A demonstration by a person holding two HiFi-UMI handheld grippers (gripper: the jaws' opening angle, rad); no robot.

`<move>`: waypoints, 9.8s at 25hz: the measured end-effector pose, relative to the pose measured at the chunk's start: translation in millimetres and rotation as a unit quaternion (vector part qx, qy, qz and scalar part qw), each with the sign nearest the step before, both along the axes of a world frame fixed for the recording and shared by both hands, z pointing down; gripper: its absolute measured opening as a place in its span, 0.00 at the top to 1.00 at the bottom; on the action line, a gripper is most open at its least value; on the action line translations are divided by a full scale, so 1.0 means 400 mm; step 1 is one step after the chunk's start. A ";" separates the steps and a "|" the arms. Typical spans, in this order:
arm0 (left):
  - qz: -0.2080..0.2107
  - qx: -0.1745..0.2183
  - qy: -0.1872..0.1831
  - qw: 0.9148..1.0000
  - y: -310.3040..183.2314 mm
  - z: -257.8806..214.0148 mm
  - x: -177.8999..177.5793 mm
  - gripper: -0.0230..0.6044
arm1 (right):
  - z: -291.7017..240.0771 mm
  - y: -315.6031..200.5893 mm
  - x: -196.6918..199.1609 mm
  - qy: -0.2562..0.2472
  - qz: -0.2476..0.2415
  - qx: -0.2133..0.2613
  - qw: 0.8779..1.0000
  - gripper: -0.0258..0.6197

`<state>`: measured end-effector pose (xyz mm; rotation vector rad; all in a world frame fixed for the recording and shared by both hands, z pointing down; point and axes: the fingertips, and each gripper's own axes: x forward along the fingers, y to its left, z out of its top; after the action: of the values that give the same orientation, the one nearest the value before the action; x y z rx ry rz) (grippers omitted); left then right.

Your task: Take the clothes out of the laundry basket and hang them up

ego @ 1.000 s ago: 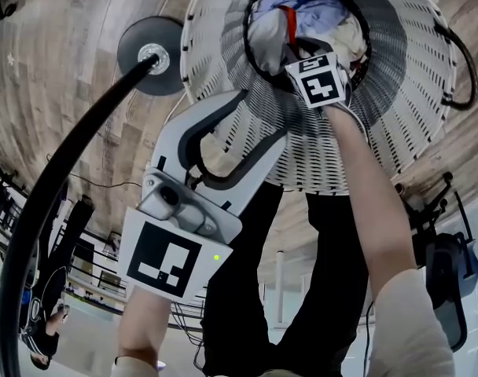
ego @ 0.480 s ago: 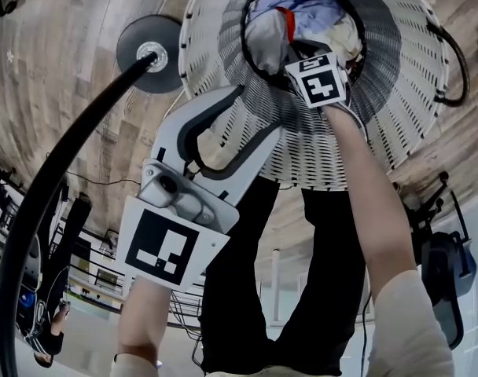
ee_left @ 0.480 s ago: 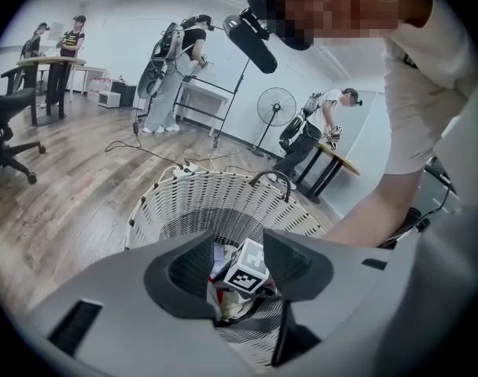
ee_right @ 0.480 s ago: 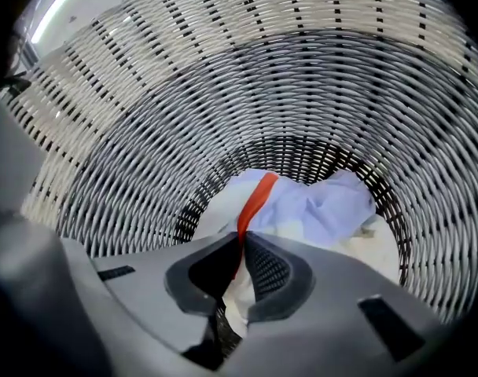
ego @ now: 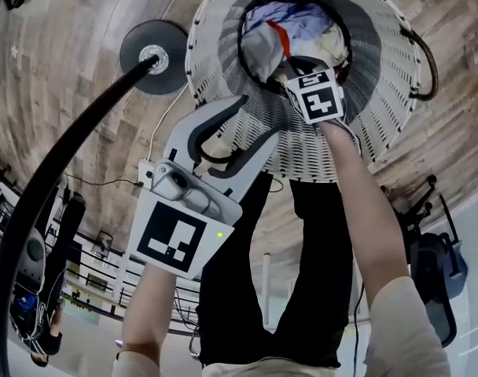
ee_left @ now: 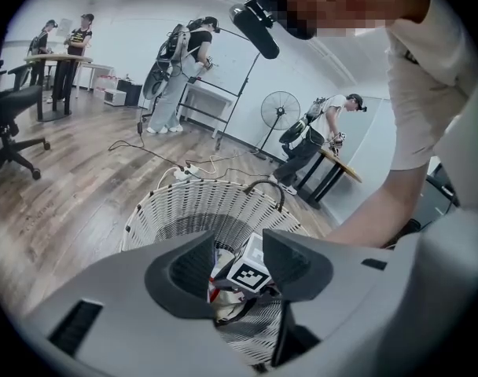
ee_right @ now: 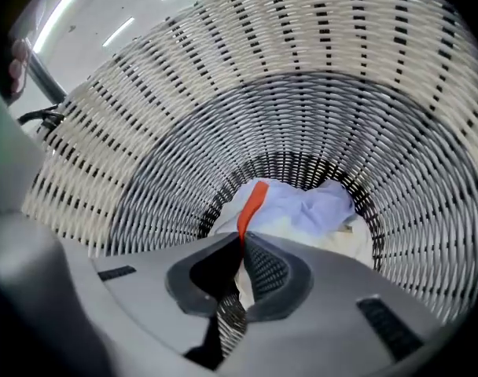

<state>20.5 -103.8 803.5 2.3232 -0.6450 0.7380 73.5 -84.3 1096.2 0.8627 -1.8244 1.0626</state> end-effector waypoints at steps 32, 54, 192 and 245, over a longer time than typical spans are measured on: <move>-0.056 0.028 0.009 0.998 0.078 -0.370 0.107 0.65 | -0.546 0.047 0.159 -0.026 -0.029 0.044 0.998 0.93; -0.092 0.080 0.009 0.993 0.127 -0.659 0.138 0.66 | -0.996 0.052 0.213 -0.048 -0.051 0.123 0.990 0.94; -0.323 0.402 -0.133 0.847 0.351 -1.490 -1.020 0.91 | -2.234 0.252 -0.854 -0.165 -0.307 0.502 0.792 0.94; -0.241 0.278 -0.087 0.926 0.088 -1.115 -1.017 0.91 | -1.840 0.037 -0.913 -0.072 -0.230 0.396 0.886 0.94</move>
<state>-386.4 -68.7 357.7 2.4288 -1.6133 0.5774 -291.6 -69.5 360.0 0.7286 -2.4714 0.0436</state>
